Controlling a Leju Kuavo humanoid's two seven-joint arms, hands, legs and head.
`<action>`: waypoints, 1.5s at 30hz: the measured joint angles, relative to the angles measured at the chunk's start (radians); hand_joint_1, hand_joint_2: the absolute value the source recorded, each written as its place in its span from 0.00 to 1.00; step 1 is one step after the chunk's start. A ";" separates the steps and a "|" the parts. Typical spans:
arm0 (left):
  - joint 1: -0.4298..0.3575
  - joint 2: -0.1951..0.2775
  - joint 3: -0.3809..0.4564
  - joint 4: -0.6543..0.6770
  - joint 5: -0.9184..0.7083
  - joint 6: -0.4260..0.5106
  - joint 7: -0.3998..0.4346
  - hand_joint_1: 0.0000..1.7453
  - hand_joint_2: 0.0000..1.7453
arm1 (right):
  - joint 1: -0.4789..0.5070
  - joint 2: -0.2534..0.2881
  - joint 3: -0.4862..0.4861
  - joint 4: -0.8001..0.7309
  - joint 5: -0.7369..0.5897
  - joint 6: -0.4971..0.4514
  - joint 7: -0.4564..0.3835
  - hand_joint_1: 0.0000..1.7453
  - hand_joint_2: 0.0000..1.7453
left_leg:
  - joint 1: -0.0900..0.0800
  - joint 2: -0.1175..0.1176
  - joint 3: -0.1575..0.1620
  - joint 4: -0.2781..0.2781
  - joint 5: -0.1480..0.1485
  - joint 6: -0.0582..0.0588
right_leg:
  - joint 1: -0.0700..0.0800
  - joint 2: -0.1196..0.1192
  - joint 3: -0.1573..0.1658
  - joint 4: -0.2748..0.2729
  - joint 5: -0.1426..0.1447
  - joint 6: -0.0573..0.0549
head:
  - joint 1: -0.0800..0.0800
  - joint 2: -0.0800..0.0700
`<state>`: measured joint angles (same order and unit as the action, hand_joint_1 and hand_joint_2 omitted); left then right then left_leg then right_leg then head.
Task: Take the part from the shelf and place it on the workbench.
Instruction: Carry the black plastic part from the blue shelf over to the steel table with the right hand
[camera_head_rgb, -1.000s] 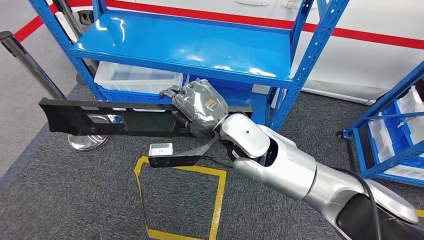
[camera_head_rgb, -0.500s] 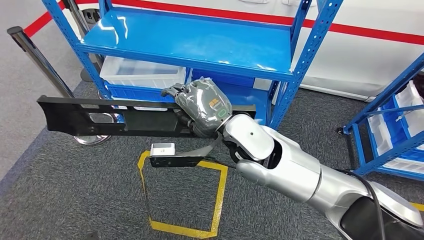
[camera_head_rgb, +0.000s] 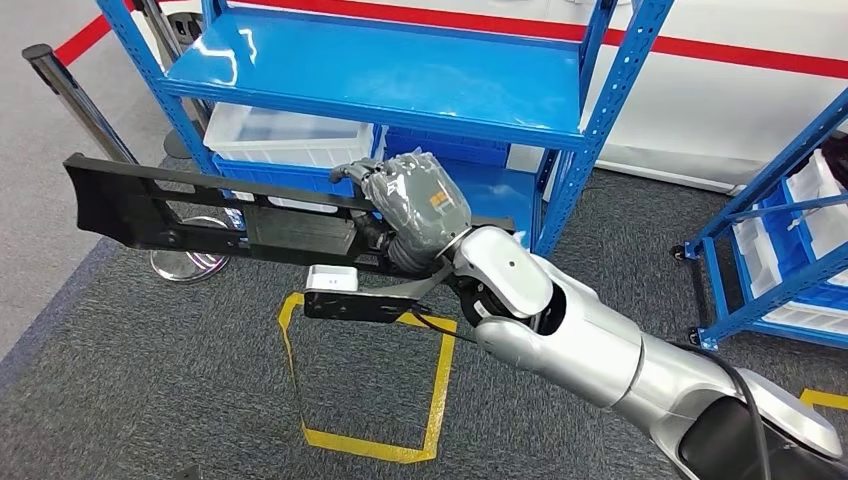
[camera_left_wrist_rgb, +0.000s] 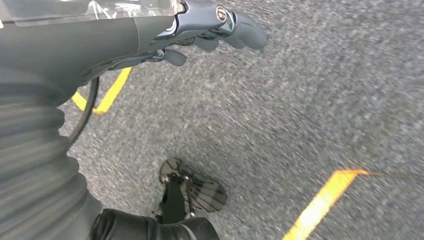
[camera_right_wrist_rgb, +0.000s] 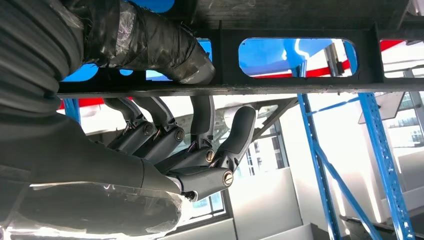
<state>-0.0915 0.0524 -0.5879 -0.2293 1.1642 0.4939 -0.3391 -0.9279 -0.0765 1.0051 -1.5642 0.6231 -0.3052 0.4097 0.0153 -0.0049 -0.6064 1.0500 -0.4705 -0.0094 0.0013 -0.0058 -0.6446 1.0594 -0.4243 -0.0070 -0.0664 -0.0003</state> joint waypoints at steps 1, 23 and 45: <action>0.001 0.000 0.000 0.000 0.000 0.000 0.000 0.00 1.00 | 0.000 -0.001 -0.001 0.000 -0.007 0.000 -0.001 1.00 1.00 | 0.001 0.001 -0.001 -0.003 0.004 0.007 | -0.001 0.001 -0.002 0.005 -0.004 0.005 | 0.000 0.000; 0.001 -0.002 -0.001 0.000 -0.006 0.003 0.003 0.00 1.00 | 0.004 -0.012 -0.005 0.000 -0.002 0.003 0.009 1.00 1.00 | 0.006 -0.006 -0.138 0.246 -0.085 -0.020 | -0.005 -0.007 0.035 -0.022 -0.015 -0.024 | -0.007 0.000; -0.002 -0.005 -0.010 0.000 -0.012 0.002 0.005 0.00 1.00 | 0.005 -0.018 -0.005 0.002 0.005 0.003 0.009 1.00 1.00 | 0.011 -0.058 -0.024 -0.024 0.041 0.006 | -0.008 0.049 0.040 -0.012 -0.026 0.005 | 0.000 0.000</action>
<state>-0.0932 0.0477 -0.5977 -0.2293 1.1521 0.4963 -0.3339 -0.9224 -0.0942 1.0002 -1.5619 0.6284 -0.3021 0.4184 0.0261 -0.0628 -0.6299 1.0260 -0.4291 -0.0029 -0.0065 0.0436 -0.6045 1.0475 -0.4508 -0.0023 -0.0664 -0.0004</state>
